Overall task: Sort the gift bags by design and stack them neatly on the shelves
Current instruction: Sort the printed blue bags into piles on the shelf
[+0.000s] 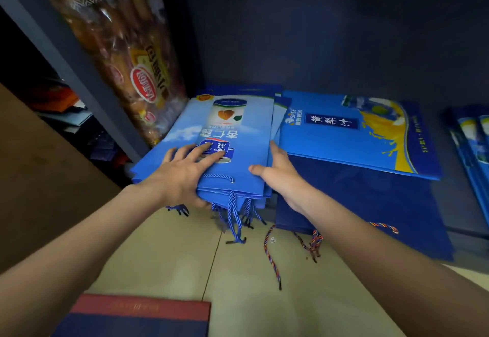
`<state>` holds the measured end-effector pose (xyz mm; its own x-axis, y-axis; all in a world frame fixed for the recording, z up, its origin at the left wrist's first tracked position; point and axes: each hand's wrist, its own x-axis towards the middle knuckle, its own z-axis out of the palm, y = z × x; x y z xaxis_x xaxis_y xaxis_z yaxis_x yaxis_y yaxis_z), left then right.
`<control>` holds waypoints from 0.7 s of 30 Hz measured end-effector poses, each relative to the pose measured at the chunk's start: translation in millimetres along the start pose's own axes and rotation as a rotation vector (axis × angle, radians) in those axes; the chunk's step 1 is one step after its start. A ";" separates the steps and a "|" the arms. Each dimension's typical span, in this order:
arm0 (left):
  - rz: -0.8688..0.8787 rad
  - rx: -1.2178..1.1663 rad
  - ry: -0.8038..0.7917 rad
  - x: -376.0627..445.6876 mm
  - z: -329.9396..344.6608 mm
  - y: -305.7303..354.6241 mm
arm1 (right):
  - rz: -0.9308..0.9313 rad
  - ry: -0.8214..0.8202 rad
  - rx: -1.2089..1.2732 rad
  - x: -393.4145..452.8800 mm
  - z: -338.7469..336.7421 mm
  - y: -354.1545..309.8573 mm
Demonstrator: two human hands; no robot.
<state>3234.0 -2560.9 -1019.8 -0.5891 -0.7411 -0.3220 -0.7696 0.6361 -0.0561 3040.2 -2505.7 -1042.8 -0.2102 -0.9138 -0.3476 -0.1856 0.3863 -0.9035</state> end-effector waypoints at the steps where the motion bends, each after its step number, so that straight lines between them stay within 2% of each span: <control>1: 0.003 0.000 0.003 0.9 1.5 -0.6 | 0.008 -0.035 -0.013 -2.9 -2.9 2.6; 3: -0.001 -0.027 0.018 3.6 4.3 -2.3 | 0.013 -0.075 0.011 -6.4 -10.2 7.7; 7: -0.015 -0.111 0.085 7.5 3.7 -3.0 | 0.025 -0.025 0.124 -2.5 -12.1 9.1; 10: -0.030 -0.162 0.051 12.5 -0.8 -5.3 | 0.021 -0.007 0.157 3.5 -10.7 12.0; 15: -0.003 -0.511 0.197 15.6 -26.9 -14.9 | 0.066 -0.031 0.249 8.8 -18.3 14.8; 18: -0.034 -0.505 0.222 14.1 -30.5 -16.2 | 0.108 -0.068 0.325 6.4 -25.6 12.4; 21: -0.002 -0.193 0.022 9.6 -8.2 -2.3 | 0.167 -0.151 0.515 -2.0 -32.6 5.0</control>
<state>3228.2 -2571.2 -1015.0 -0.5911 -0.7482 -0.3012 -0.8025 0.5830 0.1267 3008.3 -2497.9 -1038.4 -0.0496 -0.8681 -0.4940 0.3394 0.4505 -0.8258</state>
